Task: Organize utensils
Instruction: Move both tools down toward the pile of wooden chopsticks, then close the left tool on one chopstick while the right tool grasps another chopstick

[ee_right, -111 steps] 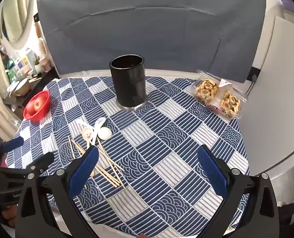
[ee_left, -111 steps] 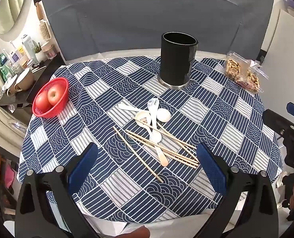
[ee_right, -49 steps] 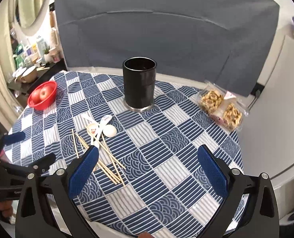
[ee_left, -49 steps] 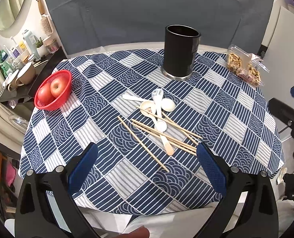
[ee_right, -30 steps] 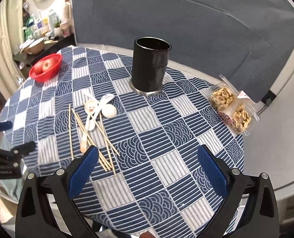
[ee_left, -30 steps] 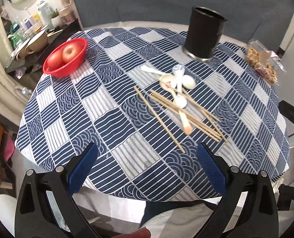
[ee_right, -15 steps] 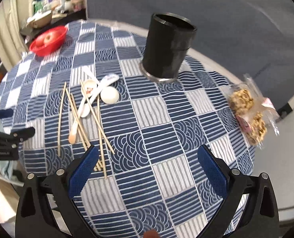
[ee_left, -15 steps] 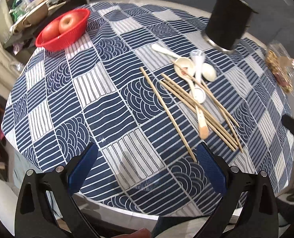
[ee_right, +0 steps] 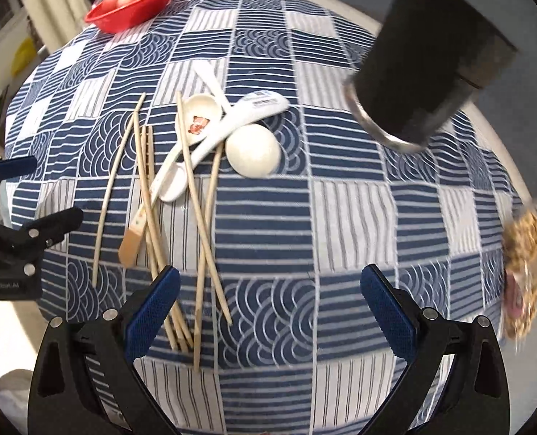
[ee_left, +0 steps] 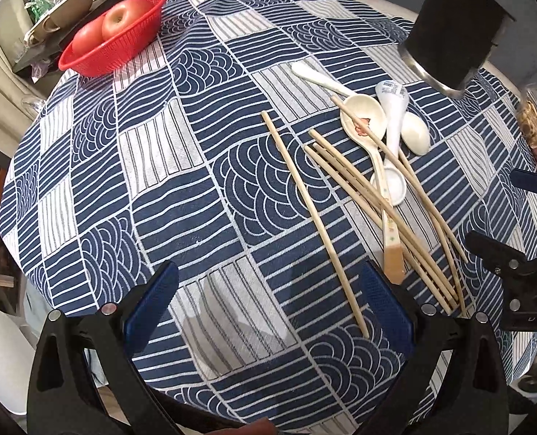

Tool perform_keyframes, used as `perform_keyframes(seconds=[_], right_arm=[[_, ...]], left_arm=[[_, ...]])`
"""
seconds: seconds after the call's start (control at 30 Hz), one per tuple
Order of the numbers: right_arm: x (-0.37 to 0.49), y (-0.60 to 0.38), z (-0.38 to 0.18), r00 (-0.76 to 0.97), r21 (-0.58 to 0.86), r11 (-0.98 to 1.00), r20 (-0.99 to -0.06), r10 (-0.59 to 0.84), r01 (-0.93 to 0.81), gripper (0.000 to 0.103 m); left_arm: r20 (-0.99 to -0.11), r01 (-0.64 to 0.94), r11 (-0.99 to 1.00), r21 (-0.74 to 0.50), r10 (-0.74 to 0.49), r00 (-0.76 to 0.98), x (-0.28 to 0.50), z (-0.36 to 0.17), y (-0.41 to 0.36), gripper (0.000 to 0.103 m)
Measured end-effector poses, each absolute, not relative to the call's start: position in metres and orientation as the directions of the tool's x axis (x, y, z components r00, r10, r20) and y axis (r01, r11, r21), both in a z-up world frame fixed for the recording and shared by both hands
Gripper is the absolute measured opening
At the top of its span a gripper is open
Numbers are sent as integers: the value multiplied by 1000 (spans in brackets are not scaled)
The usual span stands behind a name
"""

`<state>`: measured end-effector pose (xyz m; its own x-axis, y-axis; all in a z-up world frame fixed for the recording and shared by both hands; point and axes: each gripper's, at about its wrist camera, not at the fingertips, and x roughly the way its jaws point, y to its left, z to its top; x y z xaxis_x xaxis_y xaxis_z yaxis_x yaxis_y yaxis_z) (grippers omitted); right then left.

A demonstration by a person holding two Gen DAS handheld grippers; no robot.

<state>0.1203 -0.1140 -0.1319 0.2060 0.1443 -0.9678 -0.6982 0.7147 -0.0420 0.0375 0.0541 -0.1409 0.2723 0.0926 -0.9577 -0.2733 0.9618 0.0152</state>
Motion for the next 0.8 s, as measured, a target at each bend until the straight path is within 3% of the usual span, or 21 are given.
perform_keyframes(seconds=[0.23, 0.27, 0.3, 0.4, 0.53, 0.63, 0.7, 0.8], right_arm=[[139, -102, -145, 104, 57, 689, -976, 189, -722, 91], [140, -99, -146, 93, 67, 680, -976, 196, -730, 85], [141, -97, -147, 80, 76, 672, -977, 198, -737, 68], [143, -85, -154, 53, 94, 645, -977, 205, -759, 64], [141, -72, -157, 29, 110, 613, -977, 213, -783, 48], [136, -65, -158, 18, 102, 580, -980, 198, -808, 15], [134, -61, -156, 9, 115, 567, -977, 211, -816, 7], [133, -58, -155, 15, 113, 565, -976, 216, -817, 5]], left_arm=[[-967, -315, 949, 19, 98, 236, 51, -156, 63, 97], [-968, -321, 947, 18, 97, 230, 53, -158, 64, 97], [-970, -328, 945, 16, 94, 224, 54, -160, 65, 97], [-978, -348, 937, 10, 82, 192, 59, -169, 68, 97], [-981, -380, 925, -16, 59, 186, 61, -176, 76, 97], [-980, -372, 928, 2, 76, 186, 60, -179, 76, 99], [-978, -368, 930, 1, 77, 193, 58, -179, 78, 99], [-977, -378, 926, 0, 80, 198, 52, -180, 79, 99]])
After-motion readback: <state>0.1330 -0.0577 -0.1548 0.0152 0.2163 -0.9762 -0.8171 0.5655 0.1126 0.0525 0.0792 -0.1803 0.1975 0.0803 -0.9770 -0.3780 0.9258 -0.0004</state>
